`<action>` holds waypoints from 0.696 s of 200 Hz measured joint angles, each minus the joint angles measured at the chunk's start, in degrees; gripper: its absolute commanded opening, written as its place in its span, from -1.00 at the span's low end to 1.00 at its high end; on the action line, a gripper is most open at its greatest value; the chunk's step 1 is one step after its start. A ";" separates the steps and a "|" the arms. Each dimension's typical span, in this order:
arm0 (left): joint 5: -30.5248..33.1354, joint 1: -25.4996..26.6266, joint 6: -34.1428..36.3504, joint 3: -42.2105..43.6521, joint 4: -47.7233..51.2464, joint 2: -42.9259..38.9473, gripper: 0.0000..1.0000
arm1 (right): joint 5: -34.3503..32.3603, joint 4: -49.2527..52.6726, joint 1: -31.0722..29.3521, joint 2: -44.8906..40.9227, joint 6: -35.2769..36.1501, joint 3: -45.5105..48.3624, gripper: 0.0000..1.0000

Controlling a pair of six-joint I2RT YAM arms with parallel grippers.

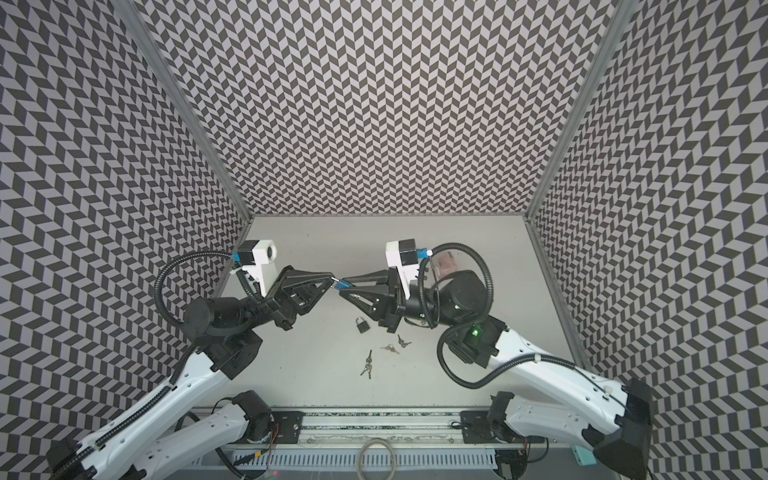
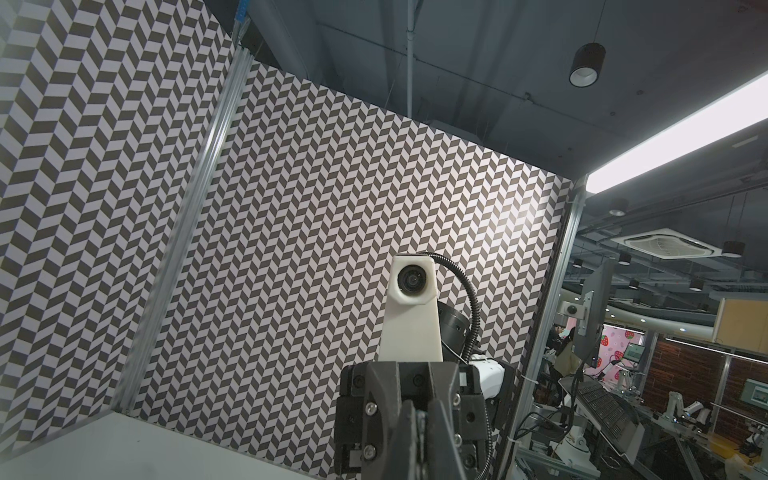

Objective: Lock with the key

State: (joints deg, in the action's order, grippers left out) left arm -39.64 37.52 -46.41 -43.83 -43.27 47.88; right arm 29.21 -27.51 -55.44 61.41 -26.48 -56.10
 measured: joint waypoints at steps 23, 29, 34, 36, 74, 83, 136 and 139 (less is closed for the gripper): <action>0.07 0.02 0.00 0.00 0.00 0.00 -1.00 | 0.02 -0.04 -0.02 0.00 -0.04 0.00 -0.84; 0.09 0.02 0.00 0.00 0.00 0.00 -1.00 | 0.02 -0.04 -0.04 0.00 0.09 0.00 -0.91; 0.11 0.02 0.00 0.00 0.00 0.00 -1.00 | 0.02 -0.07 -0.04 0.00 0.00 0.00 -0.96; 0.11 0.02 0.02 0.00 0.00 0.00 -1.00 | 0.00 -0.04 -0.04 0.00 0.13 0.00 -0.98; 0.46 0.26 0.09 0.00 0.09 -0.07 -1.00 | 0.04 -0.26 -0.04 0.00 0.35 0.02 -1.00; 0.63 0.31 0.09 0.00 0.20 -0.17 -1.00 | 0.15 -0.42 -0.04 0.00 0.37 0.04 -1.00; 3.37 0.35 4.09 -2.60 10.05 -1.88 0.43 | 0.11 7.93 -0.09 -1.03 4.11 -2.08 -1.00; 3.80 0.35 5.16 -3.30 11.67 -2.03 0.43 | 0.09 9.40 0.07 -1.18 4.76 -2.67 -1.00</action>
State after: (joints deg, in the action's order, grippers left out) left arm -35.83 37.87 -41.25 -47.13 -31.59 45.84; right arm 29.30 -18.11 -55.37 60.23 -21.71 -58.76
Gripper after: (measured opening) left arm 0.702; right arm 0.111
